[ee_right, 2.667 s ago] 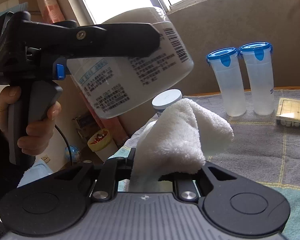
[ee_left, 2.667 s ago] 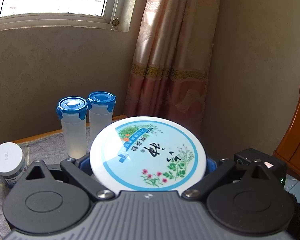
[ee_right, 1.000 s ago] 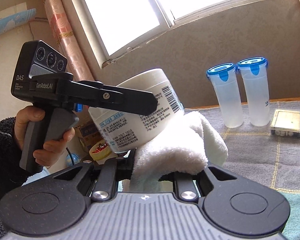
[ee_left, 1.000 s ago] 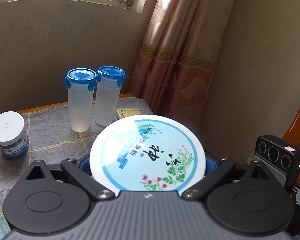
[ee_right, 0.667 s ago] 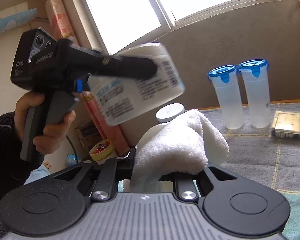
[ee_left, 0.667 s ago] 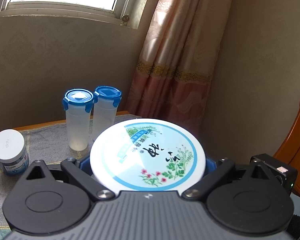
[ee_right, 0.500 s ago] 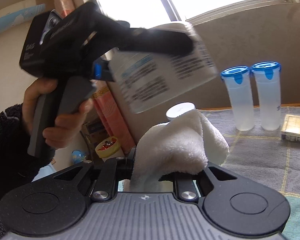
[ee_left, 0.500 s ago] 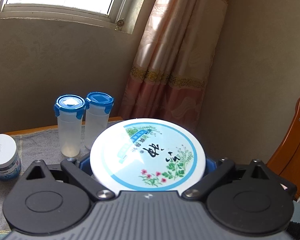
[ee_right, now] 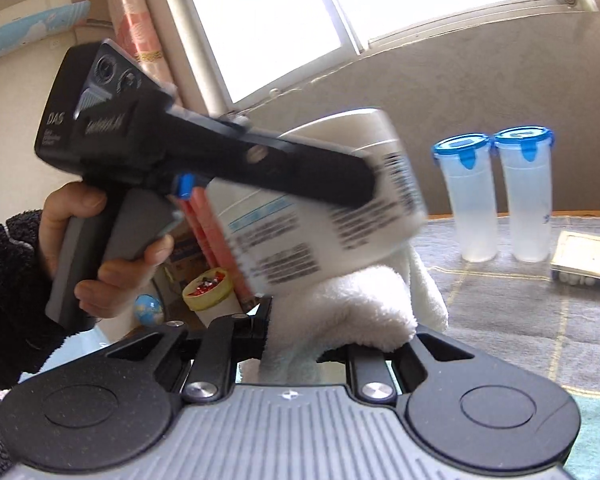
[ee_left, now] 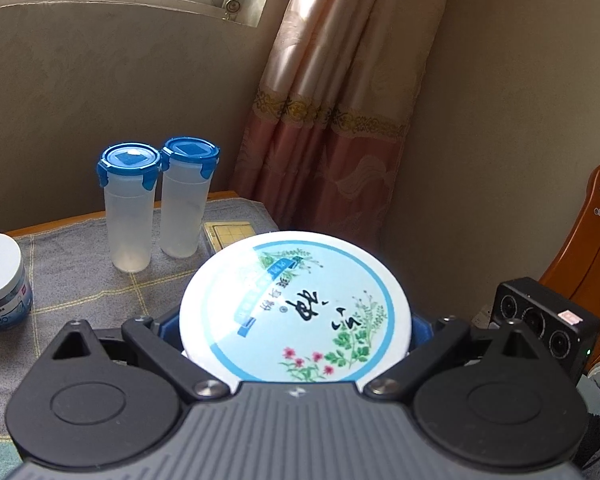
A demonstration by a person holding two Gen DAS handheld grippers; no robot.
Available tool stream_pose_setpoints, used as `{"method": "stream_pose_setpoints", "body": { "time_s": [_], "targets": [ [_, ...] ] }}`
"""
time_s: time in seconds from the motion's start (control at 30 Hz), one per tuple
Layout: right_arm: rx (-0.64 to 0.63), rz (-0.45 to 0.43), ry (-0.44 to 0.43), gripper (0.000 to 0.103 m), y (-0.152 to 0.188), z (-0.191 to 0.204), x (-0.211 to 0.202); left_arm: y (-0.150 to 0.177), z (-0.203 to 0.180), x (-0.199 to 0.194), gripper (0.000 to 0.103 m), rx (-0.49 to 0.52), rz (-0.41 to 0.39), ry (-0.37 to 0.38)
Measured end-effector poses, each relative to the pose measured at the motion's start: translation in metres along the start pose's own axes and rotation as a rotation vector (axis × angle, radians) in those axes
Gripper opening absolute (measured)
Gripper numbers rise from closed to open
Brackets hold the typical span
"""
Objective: Clean container
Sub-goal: 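Wipe the tin bottom with the cloth in the right tool while the left tool holds the tin up, then rub the cloth across the tin bottom with the right tool while the left tool holds the tin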
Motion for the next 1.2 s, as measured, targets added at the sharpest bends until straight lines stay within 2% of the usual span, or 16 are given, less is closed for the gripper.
{"method": "stream_pose_setpoints", "body": {
  "time_s": [0.23,0.47,0.8,1.03,1.2],
  "targets": [
    [-0.005,-0.002,0.037,0.021,-0.001,-0.005,-0.006,0.001,0.008,-0.005,0.097,-0.011,-0.01,-0.025],
    [-0.006,0.027,0.076,0.021,0.0,-0.007,-0.009,-0.006,0.004,-0.01,0.097,0.001,-0.039,-0.011],
    [0.04,0.038,0.042,0.021,-0.004,-0.009,-0.001,-0.014,-0.006,-0.009,0.097,0.017,-0.061,0.027],
    [0.004,0.051,-0.043,0.021,-0.004,0.012,0.009,-0.016,-0.011,-0.005,0.097,0.019,-0.066,0.038],
    [0.004,0.043,-0.053,0.021,-0.006,0.013,0.009,-0.013,-0.012,-0.003,0.097,0.018,-0.051,0.042]
  ]
}}
Point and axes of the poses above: each gripper's, at about its wrist camera, not at the fingertips, and x roughly the way its jaws point, z to its left, y to its underside, the point moved 2 cm from there along x, roughly the way its jaws point, and after that the axes turned 8 degrees about -x, right-handed, at the moved point
